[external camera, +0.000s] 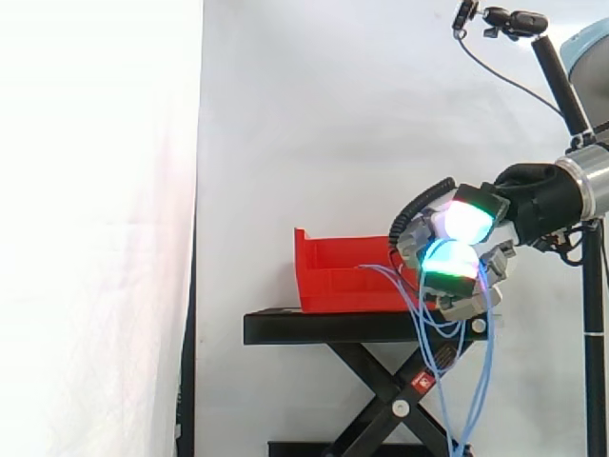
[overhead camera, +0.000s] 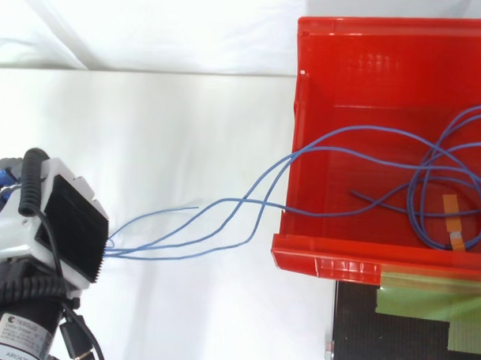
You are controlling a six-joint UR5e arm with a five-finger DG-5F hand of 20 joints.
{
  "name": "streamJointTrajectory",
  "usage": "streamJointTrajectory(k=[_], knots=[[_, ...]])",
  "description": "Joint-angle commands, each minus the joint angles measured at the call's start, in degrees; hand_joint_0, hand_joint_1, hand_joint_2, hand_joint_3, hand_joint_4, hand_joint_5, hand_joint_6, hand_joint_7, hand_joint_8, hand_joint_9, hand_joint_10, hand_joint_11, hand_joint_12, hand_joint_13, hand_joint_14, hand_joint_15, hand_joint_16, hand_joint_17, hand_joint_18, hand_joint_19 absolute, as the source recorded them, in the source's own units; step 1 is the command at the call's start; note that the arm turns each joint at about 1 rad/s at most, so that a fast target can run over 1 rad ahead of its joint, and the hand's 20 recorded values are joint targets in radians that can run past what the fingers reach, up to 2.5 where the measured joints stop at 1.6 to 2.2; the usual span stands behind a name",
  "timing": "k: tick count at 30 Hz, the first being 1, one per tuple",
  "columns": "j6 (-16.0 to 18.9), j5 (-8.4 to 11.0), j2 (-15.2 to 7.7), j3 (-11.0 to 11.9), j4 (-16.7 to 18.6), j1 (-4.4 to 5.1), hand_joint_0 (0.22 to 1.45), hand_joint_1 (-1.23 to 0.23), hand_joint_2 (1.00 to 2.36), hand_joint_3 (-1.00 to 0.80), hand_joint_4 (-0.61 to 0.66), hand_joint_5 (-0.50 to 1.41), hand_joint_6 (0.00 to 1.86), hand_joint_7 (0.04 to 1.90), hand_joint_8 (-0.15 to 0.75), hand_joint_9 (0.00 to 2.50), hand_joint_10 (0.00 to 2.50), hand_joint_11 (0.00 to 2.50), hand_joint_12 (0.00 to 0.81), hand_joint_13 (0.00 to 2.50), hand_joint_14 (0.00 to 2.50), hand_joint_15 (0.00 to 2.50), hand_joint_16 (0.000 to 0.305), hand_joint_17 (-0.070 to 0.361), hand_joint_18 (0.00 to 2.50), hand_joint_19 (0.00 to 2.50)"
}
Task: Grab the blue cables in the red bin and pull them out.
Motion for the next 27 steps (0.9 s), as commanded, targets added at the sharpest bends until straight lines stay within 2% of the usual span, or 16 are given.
streamJointTrajectory(k=[1, 8, 27], knots=[[0.0, 0.0, 0.0, 0.05, 0.0, -0.01, 0.98, -1.05, 1.0, -1.0, -0.04, 0.94, 0.83, 0.53, 0.149, 1.38, 0.02, 1.61, 0.25, 1.44, 0.78, 1.51, 0.034, 0.077, 1.2, 1.48], [0.0, 0.0, 0.0, 0.05, 0.0, -0.01, 0.98, -1.05, 1.0, -1.0, -0.04, 0.92, 0.85, 0.51, 0.138, 1.46, 0.02, 1.74, 0.249, 1.45, 0.75, 1.52, 0.034, 0.077, 1.18, 1.48], [0.0, 0.0, 0.0, 0.05, 0.0, -0.01, 0.99, -1.05, 1.0, -1.0, -0.02, 0.93, 0.85, 0.51, 0.142, 1.5, 0.02, 1.78, 0.249, 1.47, 0.7, 1.55, 0.035, 0.078, 1.18, 1.46]])
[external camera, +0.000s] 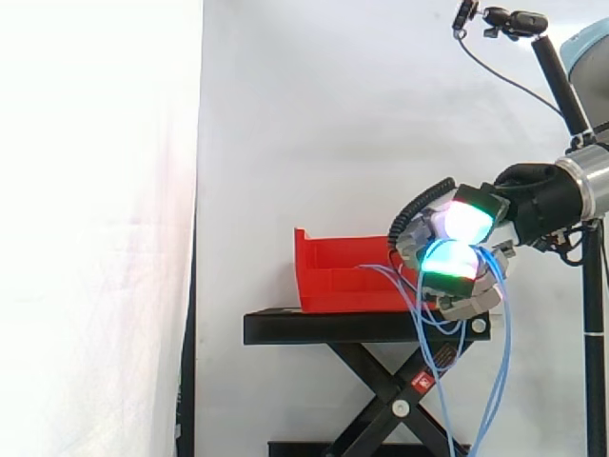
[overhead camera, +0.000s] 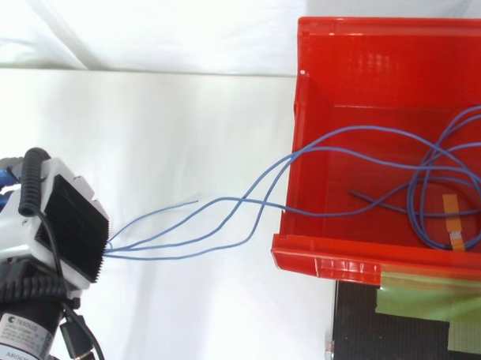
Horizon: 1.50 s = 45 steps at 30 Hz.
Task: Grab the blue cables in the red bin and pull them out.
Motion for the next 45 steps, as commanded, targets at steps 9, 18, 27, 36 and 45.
streamJointTrajectory(k=[9, 18, 27, 36, 45], knots=[[0.06, 0.0, 0.0, 0.06, 0.07, 0.0, 0.99, -1.05, 1.0, -1.0, -0.02, 0.93, 0.84, 0.52, 0.144, 1.51, 0.02, 1.79, 0.253, 1.48, 0.7, 1.55, 0.034, 0.077, 1.18, 1.46], [0.06, 0.0, 0.0, -0.03, 0.07, 0.0, 0.99, -1.05, 1.0, -1.0, -0.02, 0.94, 0.84, 0.51, 0.146, 1.51, 0.02, 1.79, 0.246, 1.48, 0.71, 1.56, 0.035, 0.078, 1.18, 1.46], [0.06, 0.0, 0.0, 0.06, 0.07, 0.0, 1.0, -1.05, 1.0, -1.0, -0.02, 0.94, 0.84, 0.53, 0.14, 1.52, 0.02, 1.78, 0.247, 1.48, 0.71, 1.56, 0.034, 0.078, 1.18, 1.46], [-0.02, 0.0, 0.0, -0.03, 0.07, 0.0, 1.0, -1.05, 1.0, -1.0, -0.02, 0.94, 0.84, 0.52, 0.137, 1.52, 0.02, 1.78, 0.248, 1.48, 0.72, 1.56, 0.035, 0.078, 1.18, 1.46], [-0.02, 0.0, 0.0, 0.06, 0.07, 0.0, 1.0, -1.05, 1.0, -1.0, -0.02, 0.94, 0.84, 0.52, 0.138, 1.52, 0.02, 1.77, 0.248, 1.48, 0.73, 1.56, 0.035, 0.08, 1.18, 1.47]])
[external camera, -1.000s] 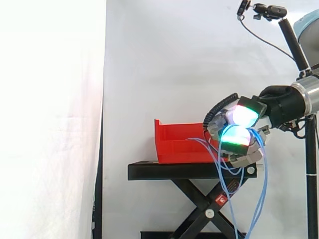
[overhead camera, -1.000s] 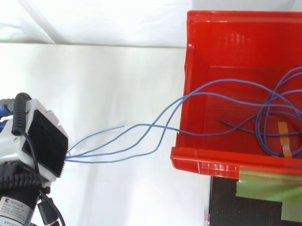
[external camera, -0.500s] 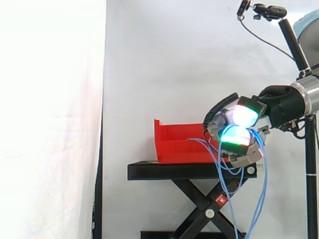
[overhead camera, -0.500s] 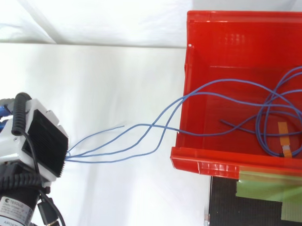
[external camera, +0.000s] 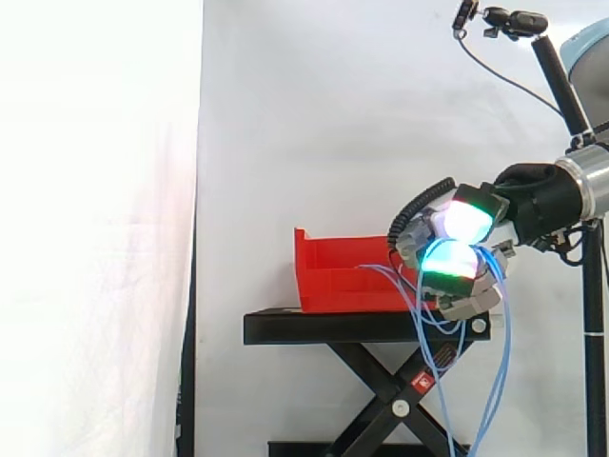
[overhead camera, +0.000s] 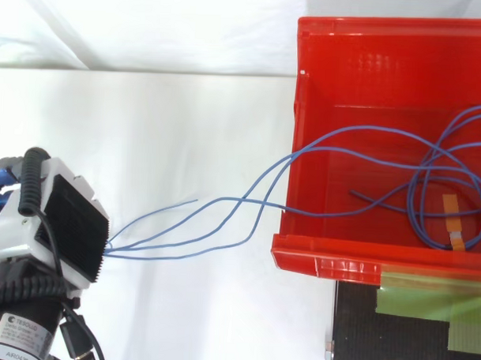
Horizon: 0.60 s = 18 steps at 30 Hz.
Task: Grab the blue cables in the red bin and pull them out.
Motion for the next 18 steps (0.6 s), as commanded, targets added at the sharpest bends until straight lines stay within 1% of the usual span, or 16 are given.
streamJointTrajectory(k=[1, 18], knots=[[-0.04, 0.0, 0.0, -0.04, 0.0, 0.0, 1.0, -1.05, 1.0, -1.0, -0.01, 0.94, 0.84, 0.52, 0.138, 1.52, 0.02, 1.77, 0.25, 1.48, 0.73, 1.55, 0.035, 0.079, 1.18, 1.46], [-0.04, 0.0, 0.0, 0.05, 0.17, 0.0, 1.0, -1.05, 1.0, -1.0, -0.01, 0.94, 0.84, 0.52, 0.147, 1.51, 0.02, 1.76, 0.246, 1.48, 0.74, 1.55, 0.035, 0.078, 1.18, 1.47]])
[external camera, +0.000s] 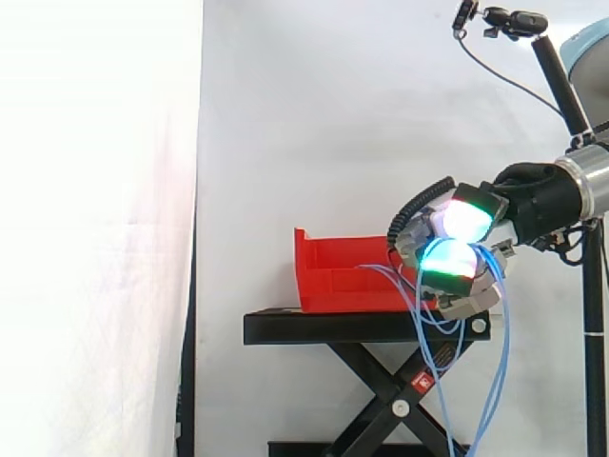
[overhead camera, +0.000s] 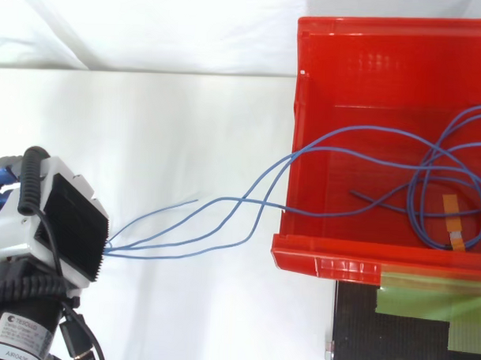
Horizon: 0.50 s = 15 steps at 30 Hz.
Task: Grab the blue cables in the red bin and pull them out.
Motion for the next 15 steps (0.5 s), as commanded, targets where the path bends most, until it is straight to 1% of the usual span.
streamJointTrajectory(k=[1, 6, 15], knots=[[0.0, 0.0, 0.0, -0.06, 0.0, 0.0, 1.0, -1.06, 1.0, -1.0, -0.01, 0.94, 0.84, 0.52, 0.14, 1.51, 0.02, 1.76, 0.254, 1.48, 0.74, 1.55, 0.034, 0.077, 1.18, 1.46], [0.0, 0.0, 0.0, -0.06, 0.0, 0.0, 1.0, -1.06, 1.0, -1.0, -0.01, 0.94, 0.84, 0.52, 0.139, 1.51, 0.02, 1.76, 0.244, 1.48, 0.74, 1.55, 0.035, 0.078, 1.18, 1.47], [0.0, 0.0, 0.0, -0.06, 0.0, 0.0, 1.0, -1.06, 1.0, -1.0, -0.01, 0.94, 0.84, 0.52, 0.148, 1.51, 0.02, 1.76, 0.254, 1.49, 0.75, 1.56, 0.035, 0.079, 1.18, 1.47]])
